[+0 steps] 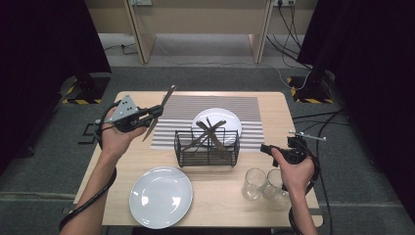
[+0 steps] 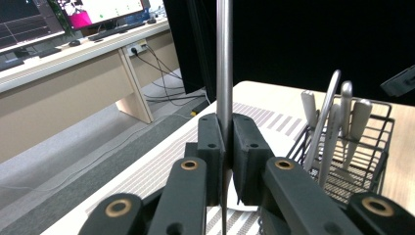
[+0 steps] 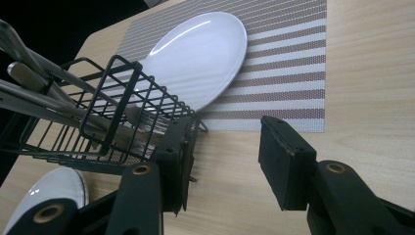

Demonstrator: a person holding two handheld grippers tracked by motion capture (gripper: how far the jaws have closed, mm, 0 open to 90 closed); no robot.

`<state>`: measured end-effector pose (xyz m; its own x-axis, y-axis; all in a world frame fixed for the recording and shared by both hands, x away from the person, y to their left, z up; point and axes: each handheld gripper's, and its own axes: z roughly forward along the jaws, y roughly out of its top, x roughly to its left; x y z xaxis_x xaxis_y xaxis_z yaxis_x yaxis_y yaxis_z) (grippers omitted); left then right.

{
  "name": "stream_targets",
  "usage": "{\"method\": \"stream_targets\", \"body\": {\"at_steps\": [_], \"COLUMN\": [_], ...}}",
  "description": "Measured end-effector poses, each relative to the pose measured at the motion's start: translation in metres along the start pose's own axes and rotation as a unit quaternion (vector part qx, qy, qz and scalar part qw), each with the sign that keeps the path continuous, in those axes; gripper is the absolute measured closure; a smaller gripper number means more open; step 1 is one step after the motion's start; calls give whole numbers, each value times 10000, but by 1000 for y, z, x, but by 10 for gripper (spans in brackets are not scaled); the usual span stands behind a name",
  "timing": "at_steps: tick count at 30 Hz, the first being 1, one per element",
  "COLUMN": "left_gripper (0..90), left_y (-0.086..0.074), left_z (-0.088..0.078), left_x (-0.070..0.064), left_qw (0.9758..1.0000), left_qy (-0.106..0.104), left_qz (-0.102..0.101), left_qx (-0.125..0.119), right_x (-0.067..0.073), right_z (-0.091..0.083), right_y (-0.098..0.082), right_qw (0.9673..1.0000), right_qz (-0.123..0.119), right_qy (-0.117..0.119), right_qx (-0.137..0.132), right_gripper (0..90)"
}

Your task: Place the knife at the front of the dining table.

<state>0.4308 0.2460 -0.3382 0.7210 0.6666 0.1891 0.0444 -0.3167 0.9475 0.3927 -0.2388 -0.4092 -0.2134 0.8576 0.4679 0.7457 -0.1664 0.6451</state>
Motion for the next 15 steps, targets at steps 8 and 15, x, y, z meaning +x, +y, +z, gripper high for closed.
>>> {"method": "stream_targets", "body": {"at_steps": [8,15], "left_gripper": [830,831], "left_y": [-3,-9], "left_z": [2,5], "left_x": [3,6], "left_qw": [9999,9997], "left_qy": [66,134], "left_qz": [-26,-17], "left_qx": [71,186], "right_x": [-1,-1], "right_z": [0,0], "right_y": [0,0], "right_qw": [10000,10000], "right_qz": [12,3], "right_qy": [11,3], "right_qx": [-2,-3], "right_gripper": [559,560]}}
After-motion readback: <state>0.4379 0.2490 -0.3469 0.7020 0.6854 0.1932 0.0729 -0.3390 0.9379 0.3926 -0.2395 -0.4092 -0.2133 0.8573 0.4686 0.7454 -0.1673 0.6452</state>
